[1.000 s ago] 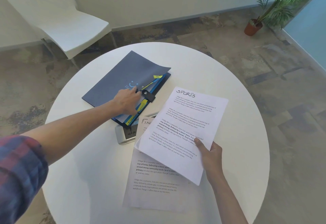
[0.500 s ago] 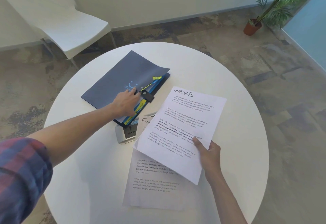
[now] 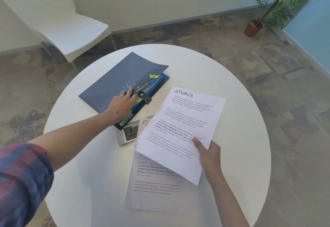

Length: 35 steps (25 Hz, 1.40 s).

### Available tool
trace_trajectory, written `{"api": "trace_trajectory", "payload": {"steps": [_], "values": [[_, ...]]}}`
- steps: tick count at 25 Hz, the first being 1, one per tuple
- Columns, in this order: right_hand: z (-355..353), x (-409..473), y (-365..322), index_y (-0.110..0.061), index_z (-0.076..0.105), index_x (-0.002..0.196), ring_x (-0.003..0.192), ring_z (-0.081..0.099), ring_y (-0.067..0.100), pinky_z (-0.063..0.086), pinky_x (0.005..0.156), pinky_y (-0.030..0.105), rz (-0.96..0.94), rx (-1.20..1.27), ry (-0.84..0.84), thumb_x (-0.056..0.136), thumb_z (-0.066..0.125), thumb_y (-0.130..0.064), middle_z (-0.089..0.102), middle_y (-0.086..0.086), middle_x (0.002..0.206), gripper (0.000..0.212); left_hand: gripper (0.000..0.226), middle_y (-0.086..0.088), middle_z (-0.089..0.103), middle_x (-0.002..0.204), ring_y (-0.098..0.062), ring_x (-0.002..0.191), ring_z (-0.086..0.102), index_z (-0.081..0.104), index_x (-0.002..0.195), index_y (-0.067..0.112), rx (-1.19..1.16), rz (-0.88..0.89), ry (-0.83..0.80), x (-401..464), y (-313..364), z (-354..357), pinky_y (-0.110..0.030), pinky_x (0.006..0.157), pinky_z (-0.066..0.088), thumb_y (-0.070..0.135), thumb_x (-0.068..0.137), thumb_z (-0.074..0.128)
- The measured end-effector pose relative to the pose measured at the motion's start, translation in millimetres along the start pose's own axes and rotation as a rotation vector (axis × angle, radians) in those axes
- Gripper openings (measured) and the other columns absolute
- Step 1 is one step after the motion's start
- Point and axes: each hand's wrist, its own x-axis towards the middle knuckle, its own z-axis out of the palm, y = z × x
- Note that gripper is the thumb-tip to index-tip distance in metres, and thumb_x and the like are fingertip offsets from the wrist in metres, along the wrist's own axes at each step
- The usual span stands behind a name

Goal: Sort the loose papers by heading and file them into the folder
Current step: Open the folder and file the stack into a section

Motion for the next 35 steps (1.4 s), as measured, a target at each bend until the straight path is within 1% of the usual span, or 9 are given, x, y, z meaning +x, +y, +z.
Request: {"api": "trace_trajectory", "payload": {"steps": [2,5,7,9,12,16,21,29,35], "values": [[2.7,1.2,-3.3,-0.014,0.075,0.102,0.091,0.075,0.017,0.059,0.081,0.035,0.004,0.005,-0.016,0.091,0.071,-0.015,0.079,-0.006,0.095,0.011,0.065,-0.014,0.035,0.148,-0.030,0.111,0.055,0.028,0.149,0.009,-0.064,-0.022,0.042,-1.0,-5.9,-10.2,-0.035,0.063,0.055,0.015,0.089,0.053],[10.6,5.9,-10.4,-0.013,0.075,0.102,0.091,0.075,0.020,0.060,0.082,0.038,0.005,0.011,-0.033,0.091,0.072,-0.015,0.079,-0.003,0.096,0.012,0.064,-0.011,0.040,0.147,-0.031,0.080,0.057,0.028,0.151,0.009,-0.180,-0.067,0.117,-1.5,-17.9,-27.0,-0.033,0.051,0.039,0.006,0.090,0.046],[18.3,10.5,-17.9,-0.013,0.075,0.100,0.091,0.075,0.021,0.060,0.083,0.039,0.004,0.013,-0.048,0.090,0.072,-0.015,0.079,-0.001,0.096,0.011,0.065,-0.010,0.040,0.149,-0.028,0.067,0.052,0.027,0.151,0.011,-0.217,-0.055,0.146,-0.2,-29.9,-32.8,-0.032,0.049,0.041,0.007,0.089,0.046],[28.0,15.6,-27.4,-0.012,0.075,0.101,0.092,0.075,0.022,0.060,0.083,0.039,0.002,0.000,-0.080,0.090,0.072,-0.015,0.079,0.003,0.099,0.011,0.066,-0.009,0.041,0.151,-0.030,0.072,0.059,0.027,0.150,0.013,-0.215,-0.022,0.147,-1.0,-39.4,-40.0,-0.032,0.052,0.047,0.010,0.087,0.047],[44.9,22.7,-46.5,-0.015,0.073,0.099,0.091,0.074,0.020,0.059,0.083,0.035,-0.014,-0.014,-0.125,0.091,0.071,-0.012,0.077,0.003,0.103,0.009,0.065,-0.008,0.049,0.146,-0.032,0.083,0.064,0.034,0.147,0.016,-0.206,0.009,0.150,-8.3,-37.4,-49.4,-0.027,0.051,0.040,0.015,0.084,0.051],[62.4,35.8,-65.2,-0.027,0.068,0.088,0.093,0.072,0.019,0.057,0.085,0.034,-0.049,-0.082,-0.136,0.091,0.070,-0.013,0.075,0.000,0.102,0.014,0.064,-0.007,0.047,0.150,-0.018,0.068,0.056,0.033,0.149,0.019,-0.221,0.048,0.113,-16.9,-23.0,-46.9,-0.021,0.043,0.033,0.019,0.088,0.052],[74.1,52.5,-70.5,-0.021,0.068,0.098,0.098,0.070,0.023,0.056,0.092,0.040,-0.047,-0.217,-0.113,0.090,0.069,-0.012,0.073,0.001,0.103,0.012,0.066,-0.007,0.047,0.148,-0.022,0.071,0.059,0.030,0.150,0.018,-0.225,0.061,0.096,-19.6,-12.6,-54.4,-0.026,0.052,0.050,0.020,0.088,0.051],[117.5,68.1,-82.1,-0.007,0.074,0.105,0.098,0.068,0.030,0.056,0.088,0.040,-0.115,-0.398,-0.077,0.087,0.068,-0.015,0.075,0.009,0.105,0.021,0.063,-0.005,0.053,0.140,-0.028,0.086,0.064,0.033,0.149,0.012,-0.136,0.089,0.077,-26.2,14.0,-66.2,-0.028,0.054,0.038,0.016,0.087,0.045],[125.9,69.7,-78.9,-0.005,0.072,0.103,0.099,0.066,0.033,0.054,0.086,0.038,-0.128,-0.440,-0.027,0.089,0.066,-0.014,0.074,0.012,0.104,0.019,0.061,-0.007,0.053,0.140,-0.019,0.073,0.054,0.034,0.148,0.011,-0.165,0.081,0.057,-27.8,17.1,-73.2,-0.024,0.050,0.035,0.015,0.089,0.045]]}}
